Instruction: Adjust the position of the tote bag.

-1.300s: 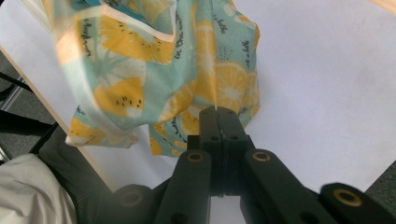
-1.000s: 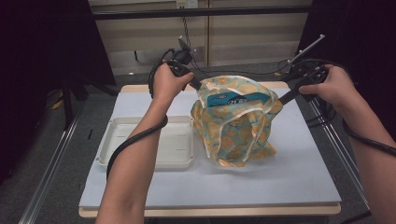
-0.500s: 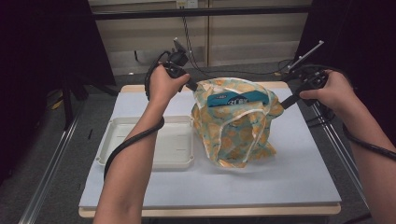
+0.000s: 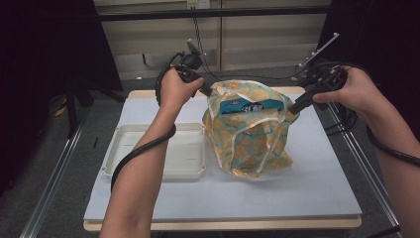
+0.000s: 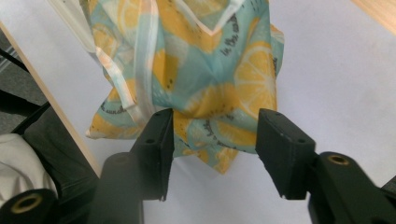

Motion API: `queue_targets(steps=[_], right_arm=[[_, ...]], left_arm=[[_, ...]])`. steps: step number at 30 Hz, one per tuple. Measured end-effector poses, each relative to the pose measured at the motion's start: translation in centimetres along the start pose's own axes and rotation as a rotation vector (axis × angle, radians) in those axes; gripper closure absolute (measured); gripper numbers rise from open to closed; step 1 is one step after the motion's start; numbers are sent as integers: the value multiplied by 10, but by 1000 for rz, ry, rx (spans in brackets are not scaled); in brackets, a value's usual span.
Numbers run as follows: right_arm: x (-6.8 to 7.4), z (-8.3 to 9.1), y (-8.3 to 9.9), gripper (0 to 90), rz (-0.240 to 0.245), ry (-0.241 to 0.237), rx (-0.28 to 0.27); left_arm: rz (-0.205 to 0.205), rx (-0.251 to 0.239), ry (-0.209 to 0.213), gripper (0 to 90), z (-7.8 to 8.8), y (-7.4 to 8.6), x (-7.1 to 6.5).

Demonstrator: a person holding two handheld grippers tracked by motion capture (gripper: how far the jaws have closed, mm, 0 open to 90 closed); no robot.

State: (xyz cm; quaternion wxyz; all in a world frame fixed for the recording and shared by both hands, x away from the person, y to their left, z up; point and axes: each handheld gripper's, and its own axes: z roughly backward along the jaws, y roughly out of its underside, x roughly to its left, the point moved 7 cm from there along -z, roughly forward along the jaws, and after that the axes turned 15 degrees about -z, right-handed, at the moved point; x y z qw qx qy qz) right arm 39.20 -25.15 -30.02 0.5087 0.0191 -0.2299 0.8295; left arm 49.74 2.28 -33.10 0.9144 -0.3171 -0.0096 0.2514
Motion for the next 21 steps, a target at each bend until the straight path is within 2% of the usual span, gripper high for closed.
queue_targets(steps=[2,4,7,8,9,13,17,21], right_arm=[[2,-2,-4,447,-9,5,-6],[4,-1,-9,478,-21,9,-20],[6,-3,-13,607,-18,-9,-15],[7,-5,-12,667,-18,-7,3],[7,-6,-12,690,-20,1,15],[5,-1,-12,877,-38,22,16],[1,6,-10,900,-66,3,16],[-3,15,-9,900,-91,-35,-23]], left_arm=[[-2,2,-1,900,0,0,0],[-2,1,-1,900,1,-1,-1],[-4,4,3,900,1,-2,-1],[-6,6,1,900,1,-2,-1],[-8,4,3,900,0,-2,-1],[-14,-2,9,900,0,-2,-2],[-14,-4,9,900,0,-3,-2],[-10,-11,8,900,0,-3,-1]])
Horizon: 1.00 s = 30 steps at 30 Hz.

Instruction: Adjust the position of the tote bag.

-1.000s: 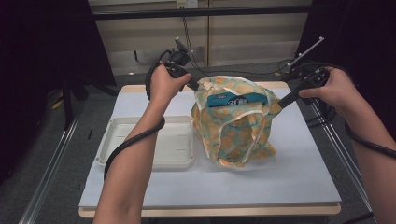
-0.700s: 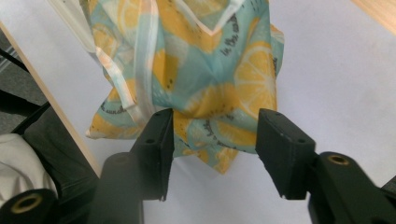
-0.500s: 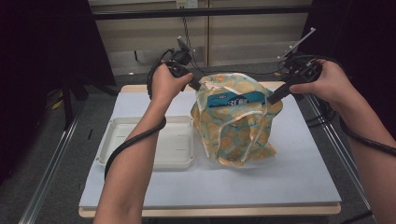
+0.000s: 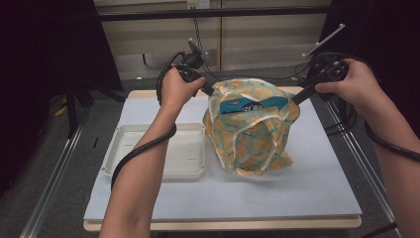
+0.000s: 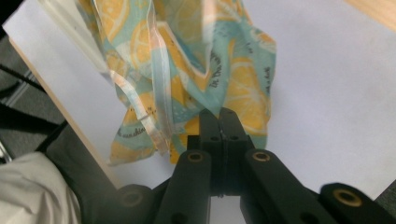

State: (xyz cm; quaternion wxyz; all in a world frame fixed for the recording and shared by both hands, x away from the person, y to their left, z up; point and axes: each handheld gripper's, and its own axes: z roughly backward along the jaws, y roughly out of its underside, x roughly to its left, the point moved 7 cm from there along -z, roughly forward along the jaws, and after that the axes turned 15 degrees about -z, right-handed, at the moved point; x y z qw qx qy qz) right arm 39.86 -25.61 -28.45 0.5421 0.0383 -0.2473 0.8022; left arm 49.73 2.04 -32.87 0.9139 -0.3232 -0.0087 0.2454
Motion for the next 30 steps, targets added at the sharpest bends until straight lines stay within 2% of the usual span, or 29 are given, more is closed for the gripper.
queue_targets(steps=[2,7,12,20,24,28,30], right_arm=[[-6,3,0,900,-27,9,-17],[-19,-1,2,900,-57,24,-35],[-30,-12,6,900,-92,38,-11],[-37,-29,13,900,-88,41,19],[-40,-35,15,900,-88,54,4],[-44,-42,17,900,-100,57,10],[-46,-45,15,900,-100,61,2]], left_arm=[[1,-8,-4,900,1,0,1],[6,-17,-9,900,0,1,4],[15,-16,-15,900,-5,4,6],[12,-19,-22,900,-10,7,7],[14,-29,-31,900,-10,10,9],[13,-34,-43,900,-13,11,11],[8,-25,-47,900,-15,10,13]])
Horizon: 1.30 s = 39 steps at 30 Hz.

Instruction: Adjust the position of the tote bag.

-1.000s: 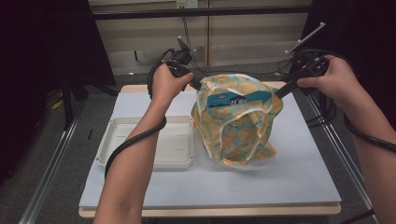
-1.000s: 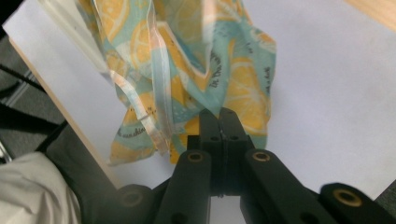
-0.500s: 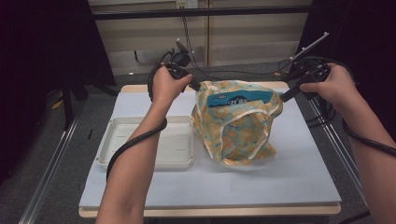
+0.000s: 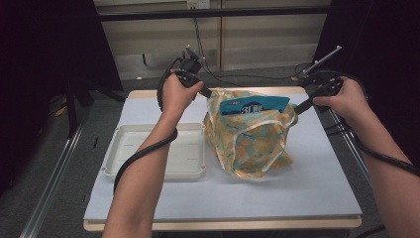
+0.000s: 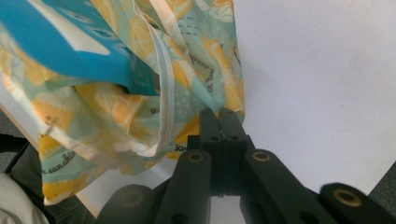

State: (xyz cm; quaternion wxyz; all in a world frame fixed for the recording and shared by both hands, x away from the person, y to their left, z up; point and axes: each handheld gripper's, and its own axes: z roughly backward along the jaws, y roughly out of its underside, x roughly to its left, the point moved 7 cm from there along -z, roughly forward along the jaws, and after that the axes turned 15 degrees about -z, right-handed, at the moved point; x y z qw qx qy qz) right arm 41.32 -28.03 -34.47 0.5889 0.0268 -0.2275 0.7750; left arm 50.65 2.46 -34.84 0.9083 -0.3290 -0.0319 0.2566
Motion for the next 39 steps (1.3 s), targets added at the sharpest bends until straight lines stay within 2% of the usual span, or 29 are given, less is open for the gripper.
queue_targets(steps=[6,9,11,16,20,21,22,24,26,30,31,35,37,39], right_arm=[[-2,-8,-1,899,1,3,10],[-1,-6,-2,813,0,19,8],[-1,-4,-2,778,24,23,7],[5,11,-3,663,21,37,-21],[13,22,-1,609,50,46,-19],[15,24,-1,600,54,44,-18],[19,25,-1,589,59,39,-24],[24,25,0,576,78,36,-21],[29,22,1,541,93,36,-13],[31,13,-3,586,97,53,-5],[31,11,-4,638,100,52,-7],[28,7,-10,792,91,41,-7],[24,8,-12,879,75,43,-6],[16,8,-15,900,49,48,-13]], left_arm=[[2,11,5,900,-8,-5,5],[-2,11,14,900,-10,-8,2],[-9,15,14,900,-10,-10,0],[-9,15,11,900,-6,-15,-4],[-10,17,4,900,-3,-18,-7],[-13,11,-1,900,-4,-19,-7],[9,0,-8,900,-5,-21,-9],[-12,21,-2,900,-4,-20,-9],[-9,18,-1,900,-3,-20,-11],[-22,19,2,900,-2,-21,-12],[7,-4,-5,900,-3,-23,-13],[-54,26,-6,900,0,-23,-6],[-61,16,-12,900,-2,-24,-2],[-45,1,-1,900,-3,-23,0]])
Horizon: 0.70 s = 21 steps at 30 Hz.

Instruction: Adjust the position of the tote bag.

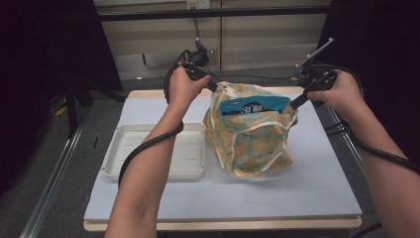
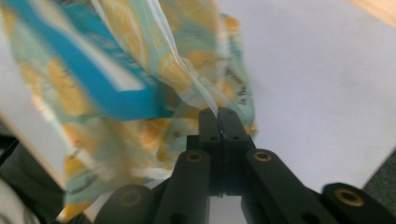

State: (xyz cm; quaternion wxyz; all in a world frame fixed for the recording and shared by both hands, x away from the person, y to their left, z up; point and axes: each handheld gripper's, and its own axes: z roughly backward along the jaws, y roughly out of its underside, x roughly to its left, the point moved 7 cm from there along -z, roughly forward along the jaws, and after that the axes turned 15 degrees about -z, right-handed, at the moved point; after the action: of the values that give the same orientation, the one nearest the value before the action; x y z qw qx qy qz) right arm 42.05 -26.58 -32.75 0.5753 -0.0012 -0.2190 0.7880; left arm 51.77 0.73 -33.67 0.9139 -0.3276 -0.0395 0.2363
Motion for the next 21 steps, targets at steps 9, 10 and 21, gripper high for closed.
queue_targets(steps=[9,10,21], right_arm=[[-3,-10,4,900,-11,-5,30],[-3,-11,4,900,-14,-7,29],[-1,-10,8,900,-12,-14,25]], left_arm=[[-26,-47,36,626,9,7,-8],[-19,-49,25,577,11,9,-9],[-58,-52,49,336,27,44,-24]])
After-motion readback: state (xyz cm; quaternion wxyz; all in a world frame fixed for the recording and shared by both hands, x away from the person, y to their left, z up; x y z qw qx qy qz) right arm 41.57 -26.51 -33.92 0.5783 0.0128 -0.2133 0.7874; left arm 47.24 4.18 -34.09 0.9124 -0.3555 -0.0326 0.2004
